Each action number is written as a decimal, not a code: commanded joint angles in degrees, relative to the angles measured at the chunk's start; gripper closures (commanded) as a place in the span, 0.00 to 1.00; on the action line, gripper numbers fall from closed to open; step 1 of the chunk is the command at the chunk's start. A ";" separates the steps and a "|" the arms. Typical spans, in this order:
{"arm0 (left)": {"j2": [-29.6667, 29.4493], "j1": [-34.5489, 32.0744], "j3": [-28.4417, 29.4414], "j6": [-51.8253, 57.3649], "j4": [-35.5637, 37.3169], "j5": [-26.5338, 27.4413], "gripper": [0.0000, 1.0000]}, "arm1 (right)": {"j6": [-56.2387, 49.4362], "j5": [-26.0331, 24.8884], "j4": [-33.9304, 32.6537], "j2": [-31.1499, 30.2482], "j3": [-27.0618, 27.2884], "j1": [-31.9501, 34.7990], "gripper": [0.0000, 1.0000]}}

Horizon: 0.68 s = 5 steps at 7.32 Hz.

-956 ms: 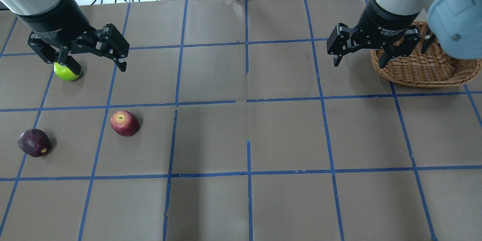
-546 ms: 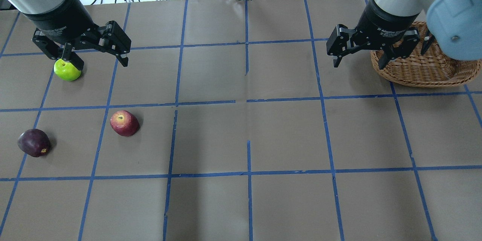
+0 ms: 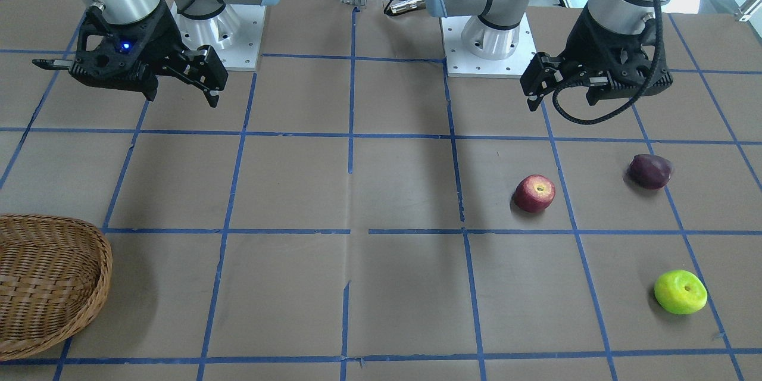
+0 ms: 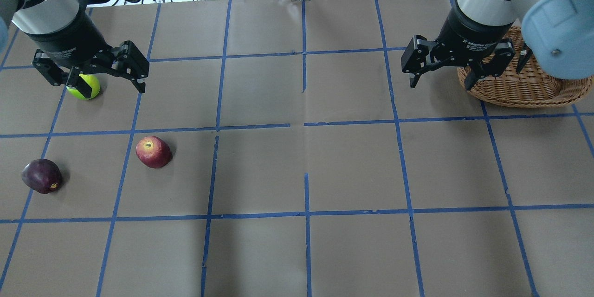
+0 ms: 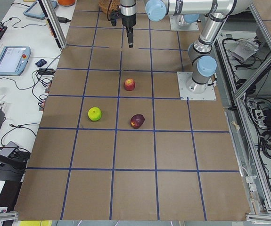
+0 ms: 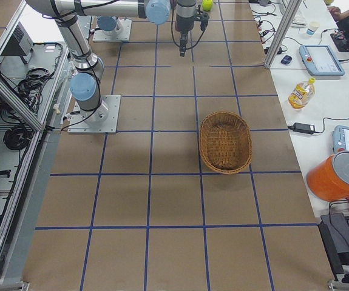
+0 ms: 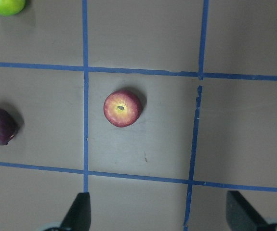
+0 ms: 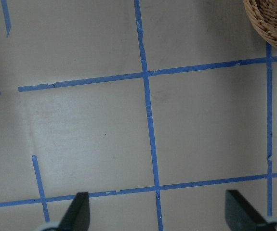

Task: Put all apples into basket

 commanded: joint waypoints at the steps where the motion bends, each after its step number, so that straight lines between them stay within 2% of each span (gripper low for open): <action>1: -0.86 2.45 -1.10 5.84 -0.92 -2.26 0.00 | -0.07 -0.17 0.00 -0.07 0.02 0.00 0.00; 2: -3.57 5.43 -1.45 9.64 -0.41 -2.18 0.00 | 0.02 -0.08 0.00 0.01 0.02 0.00 0.00; 3: -6.56 6.94 -3.02 10.63 3.60 -2.09 0.00 | 0.02 0.01 0.00 0.01 0.11 0.00 0.00; 5: -7.73 7.13 -9.59 10.90 8.10 -2.00 0.00 | 0.02 0.01 0.00 0.10 0.20 0.00 0.00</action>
